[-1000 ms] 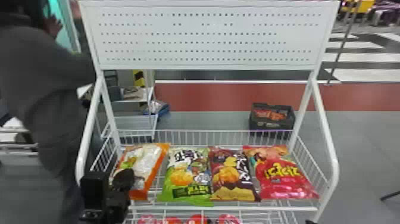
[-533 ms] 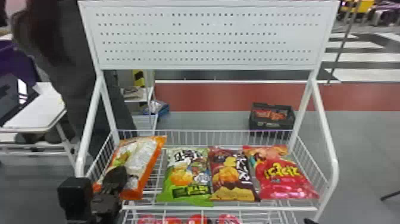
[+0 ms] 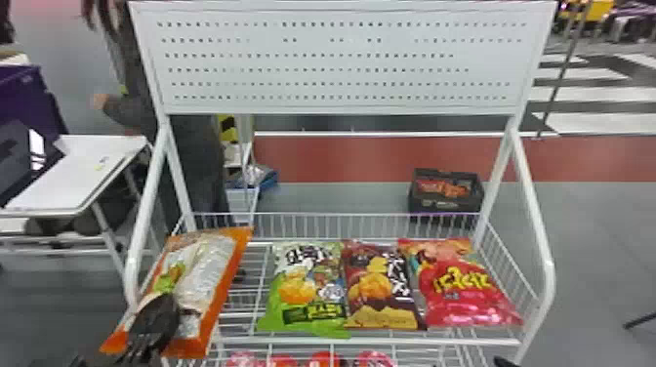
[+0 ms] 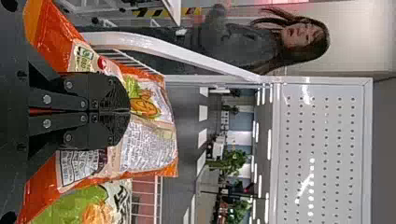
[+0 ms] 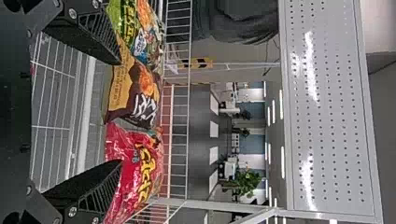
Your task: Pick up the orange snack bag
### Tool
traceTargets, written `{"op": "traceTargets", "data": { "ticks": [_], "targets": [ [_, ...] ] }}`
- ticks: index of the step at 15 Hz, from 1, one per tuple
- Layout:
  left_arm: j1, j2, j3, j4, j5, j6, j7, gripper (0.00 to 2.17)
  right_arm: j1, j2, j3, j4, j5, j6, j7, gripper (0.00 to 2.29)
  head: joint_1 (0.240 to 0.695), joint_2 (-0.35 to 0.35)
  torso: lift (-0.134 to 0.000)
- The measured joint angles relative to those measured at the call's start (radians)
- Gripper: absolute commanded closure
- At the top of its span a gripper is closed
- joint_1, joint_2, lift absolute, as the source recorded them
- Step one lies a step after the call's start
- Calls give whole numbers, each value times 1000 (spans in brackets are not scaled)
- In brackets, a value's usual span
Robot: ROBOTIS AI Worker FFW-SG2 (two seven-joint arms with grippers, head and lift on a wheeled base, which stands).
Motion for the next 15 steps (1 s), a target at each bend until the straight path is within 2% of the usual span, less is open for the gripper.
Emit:
{"op": "traceTargets", "data": {
  "ticks": [9, 15],
  "targets": [
    [180, 0, 15, -30, -6, -260, -10, 1443, 5, -2, 2, -3, -1, -1, 0, 144, 499, 0, 0],
    [249, 0, 44, -28, -8, -317, -17, 1443, 10, -7, 3, -7, -4, 0, 0, 144, 499, 0, 0]
  ]
}}
